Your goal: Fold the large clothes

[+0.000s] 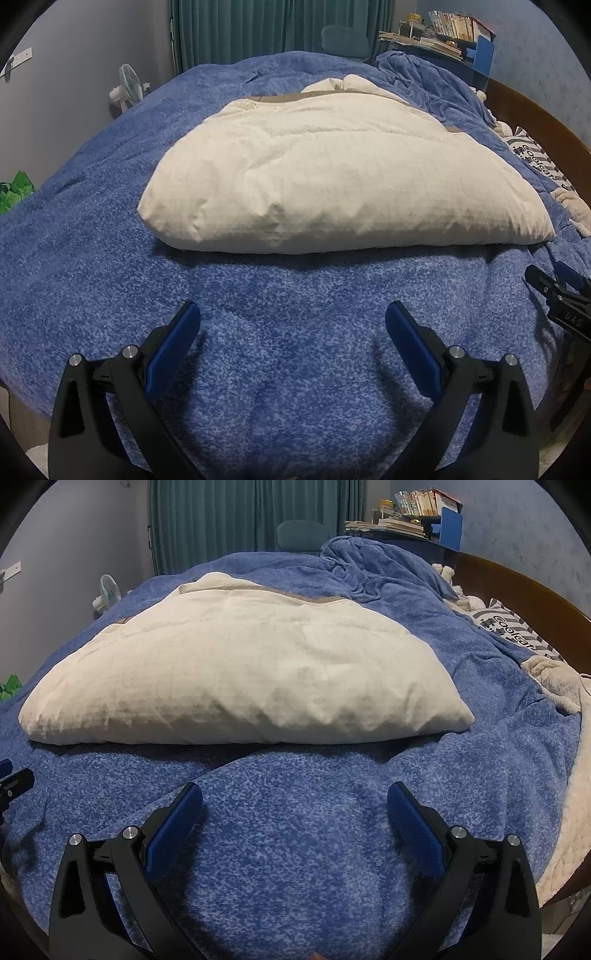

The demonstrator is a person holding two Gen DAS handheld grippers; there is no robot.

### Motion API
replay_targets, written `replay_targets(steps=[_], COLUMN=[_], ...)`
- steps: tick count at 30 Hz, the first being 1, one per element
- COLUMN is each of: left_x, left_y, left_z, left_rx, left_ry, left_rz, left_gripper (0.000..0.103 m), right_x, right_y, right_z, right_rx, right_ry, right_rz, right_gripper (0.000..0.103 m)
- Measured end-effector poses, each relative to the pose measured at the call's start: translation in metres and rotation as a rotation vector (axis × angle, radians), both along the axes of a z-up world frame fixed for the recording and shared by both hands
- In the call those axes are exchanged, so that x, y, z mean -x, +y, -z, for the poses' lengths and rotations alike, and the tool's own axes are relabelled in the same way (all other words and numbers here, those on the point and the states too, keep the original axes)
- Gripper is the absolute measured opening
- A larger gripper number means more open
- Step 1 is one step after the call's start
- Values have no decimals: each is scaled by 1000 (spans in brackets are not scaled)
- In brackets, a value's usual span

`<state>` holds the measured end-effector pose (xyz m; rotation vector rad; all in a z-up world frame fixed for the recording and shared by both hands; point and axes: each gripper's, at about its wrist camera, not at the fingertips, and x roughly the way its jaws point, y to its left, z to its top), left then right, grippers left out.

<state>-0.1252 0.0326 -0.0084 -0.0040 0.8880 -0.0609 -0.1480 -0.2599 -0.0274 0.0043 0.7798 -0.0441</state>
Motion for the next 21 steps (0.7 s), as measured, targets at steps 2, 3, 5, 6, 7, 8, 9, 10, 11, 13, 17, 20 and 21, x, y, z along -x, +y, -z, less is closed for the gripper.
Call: replay_targets(steps=[2, 3, 5, 6, 7, 8, 9, 10, 11, 13, 17, 20, 21], left_x=[-1, -1, -1, -1, -1, -1, -1, -1, -1, -2, -4, -5, -5], left_y=[-2, -3, -6, -7, -8, -9, -10, -11, -10, -11, -10, -11, -11], left_z=[2, 2, 2, 2, 3, 3, 3, 4, 4, 5, 6, 7, 8], left_rx=[-11, -16, -26, -30, -34, -37, -39, -40, -40, -32, -34, -32, -32], left_ry=[8, 9, 8, 9, 9, 10, 12, 14, 17, 24, 32, 39, 39], left_rz=[2, 5, 10, 14, 17, 22, 25, 26, 25, 21, 14, 18, 19], left_gripper=[96, 96, 96, 96, 96, 96, 96, 96, 96, 96, 96, 96, 96], right_x=[0, 0, 0, -1, -1, -1, -1, -1, -2, -2, -4, -6, -6], right_y=[0, -1, -2, -2, -2, -2, -2, -2, -1, -2, -2, -3, -3], right_z=[0, 0, 0, 0, 0, 0, 0, 0, 1, 1, 1, 2, 3], right_rx=[-1, -1, -4, -4, -4, -4, -4, -5, -4, -5, -12, -8, -8], right_ry=[-2, -1, 1, 2, 3, 4, 5, 6, 5, 11, 16, 22, 23], right_rz=[2, 2, 2, 2, 2, 2, 3, 3, 3, 4, 9, 11, 13], right_gripper=[97, 97, 97, 97, 97, 97, 97, 97, 97, 97, 97, 97, 97])
